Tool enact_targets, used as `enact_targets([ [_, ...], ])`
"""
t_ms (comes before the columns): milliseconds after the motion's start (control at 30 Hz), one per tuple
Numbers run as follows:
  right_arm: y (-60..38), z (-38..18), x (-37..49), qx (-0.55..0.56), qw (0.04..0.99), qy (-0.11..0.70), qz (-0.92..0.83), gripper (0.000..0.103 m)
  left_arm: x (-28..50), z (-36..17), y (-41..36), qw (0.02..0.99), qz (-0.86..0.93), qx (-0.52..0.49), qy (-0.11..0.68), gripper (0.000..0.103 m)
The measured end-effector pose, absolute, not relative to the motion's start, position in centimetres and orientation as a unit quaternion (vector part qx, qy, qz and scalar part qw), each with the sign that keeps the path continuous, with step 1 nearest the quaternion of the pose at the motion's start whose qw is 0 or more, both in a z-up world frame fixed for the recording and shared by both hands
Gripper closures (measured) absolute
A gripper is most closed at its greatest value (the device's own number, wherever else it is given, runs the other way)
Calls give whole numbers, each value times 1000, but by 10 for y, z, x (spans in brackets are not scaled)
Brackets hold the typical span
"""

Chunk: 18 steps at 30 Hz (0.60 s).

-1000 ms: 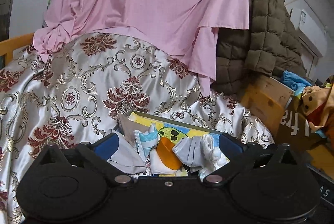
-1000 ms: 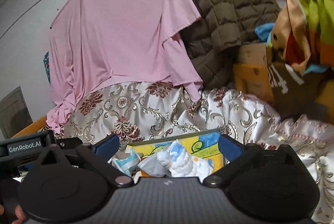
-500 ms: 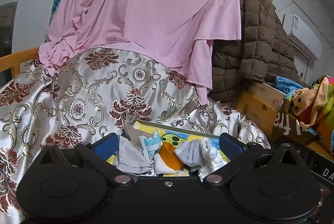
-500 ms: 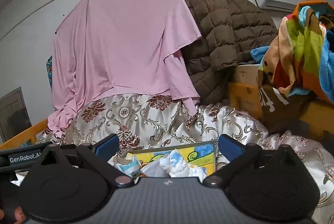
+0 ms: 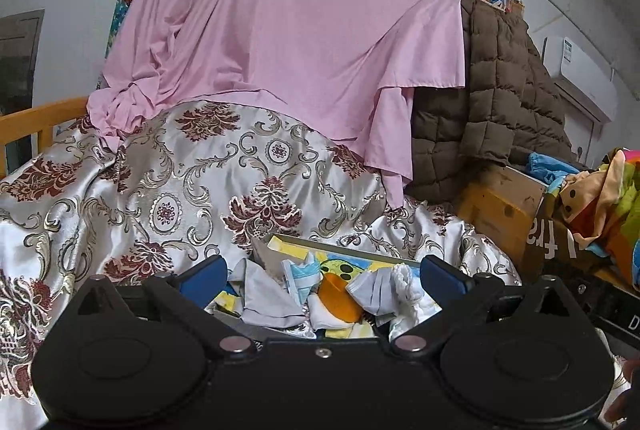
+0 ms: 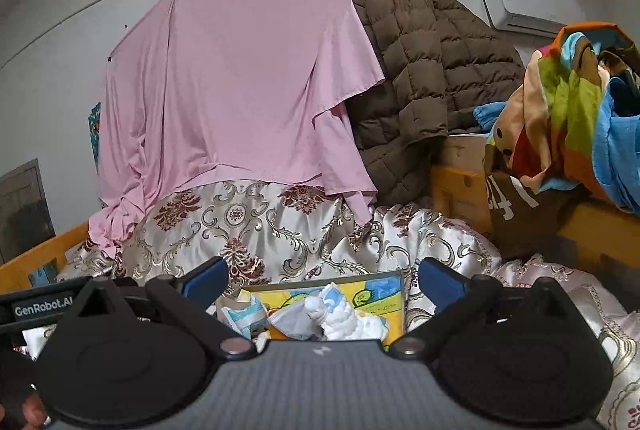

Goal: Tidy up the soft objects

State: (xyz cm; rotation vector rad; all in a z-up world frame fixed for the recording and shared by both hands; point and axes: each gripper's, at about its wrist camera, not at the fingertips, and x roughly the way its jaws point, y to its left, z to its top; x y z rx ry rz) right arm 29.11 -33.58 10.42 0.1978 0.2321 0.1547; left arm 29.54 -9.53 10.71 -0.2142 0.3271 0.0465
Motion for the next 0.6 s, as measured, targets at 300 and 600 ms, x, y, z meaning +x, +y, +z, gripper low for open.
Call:
enact_targets([
  [300, -334, 91, 281, 96, 984, 136, 69, 0, 279, 101, -90, 983, 33, -86, 161, 1],
  [600, -322, 82, 272, 71, 984, 146, 69, 0, 268, 95, -85, 983, 59, -77, 154, 1],
])
